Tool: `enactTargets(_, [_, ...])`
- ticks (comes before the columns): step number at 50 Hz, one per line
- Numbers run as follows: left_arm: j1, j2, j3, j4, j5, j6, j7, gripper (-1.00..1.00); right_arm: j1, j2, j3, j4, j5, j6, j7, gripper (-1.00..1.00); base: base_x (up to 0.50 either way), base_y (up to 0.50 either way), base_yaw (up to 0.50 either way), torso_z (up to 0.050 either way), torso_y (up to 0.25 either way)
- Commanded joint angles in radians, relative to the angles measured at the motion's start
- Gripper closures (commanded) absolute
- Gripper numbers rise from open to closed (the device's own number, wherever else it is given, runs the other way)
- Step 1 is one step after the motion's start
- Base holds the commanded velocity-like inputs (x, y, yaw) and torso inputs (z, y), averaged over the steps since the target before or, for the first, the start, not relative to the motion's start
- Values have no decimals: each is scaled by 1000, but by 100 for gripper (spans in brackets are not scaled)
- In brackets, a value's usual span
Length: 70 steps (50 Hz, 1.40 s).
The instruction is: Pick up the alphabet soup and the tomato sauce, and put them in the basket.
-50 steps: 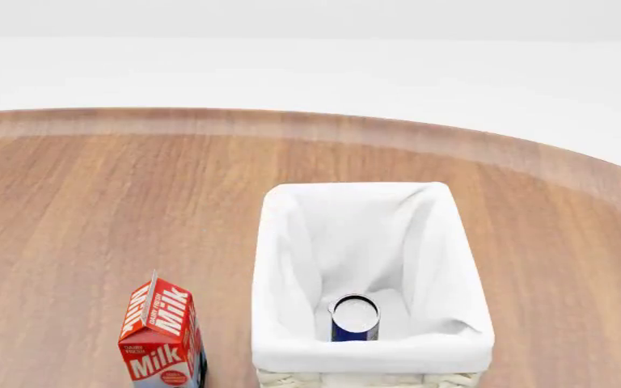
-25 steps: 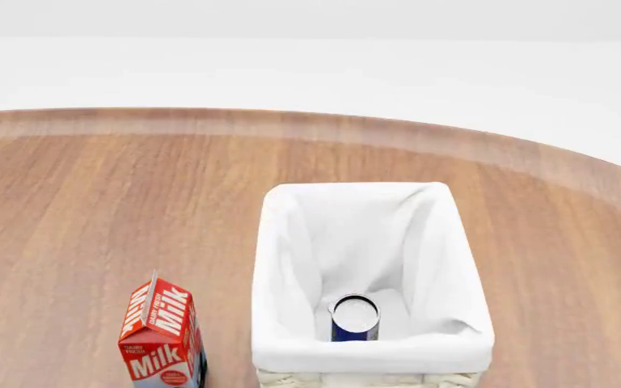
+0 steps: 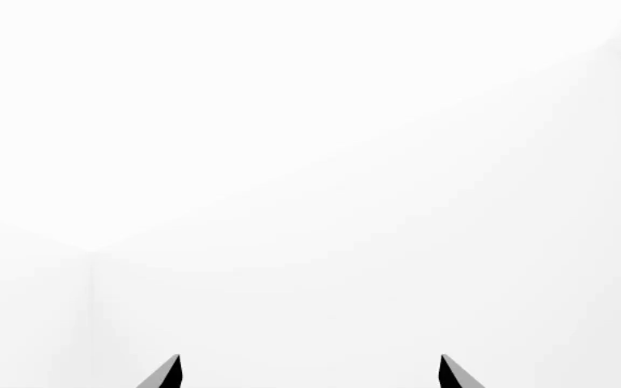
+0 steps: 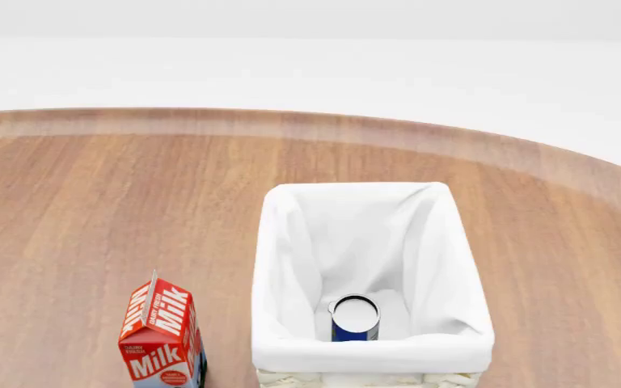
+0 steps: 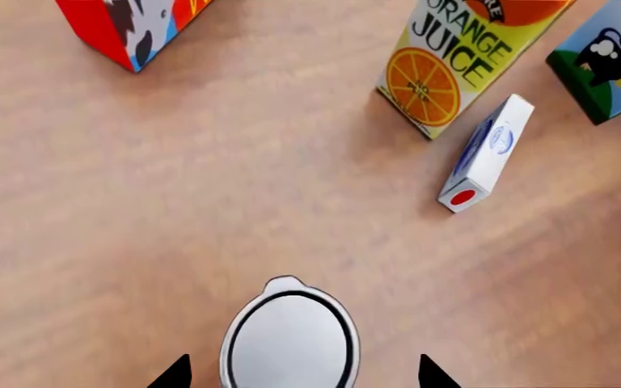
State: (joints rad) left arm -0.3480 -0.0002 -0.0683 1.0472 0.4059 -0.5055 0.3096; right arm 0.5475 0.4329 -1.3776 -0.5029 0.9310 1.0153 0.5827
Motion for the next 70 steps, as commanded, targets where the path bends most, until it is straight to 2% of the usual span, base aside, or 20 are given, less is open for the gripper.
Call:
enactTargets(1, [3,0,-5,0,-4,5,0,-100,-12,2,-27,30,-45,-34,-17,-100,0,0,0,0,0])
enactTargets(70, [13,0,-6,0,-11,12,-4,-100,-53,-29,-97,228,-194,-203,-110,-100,0,0,0,0,0])
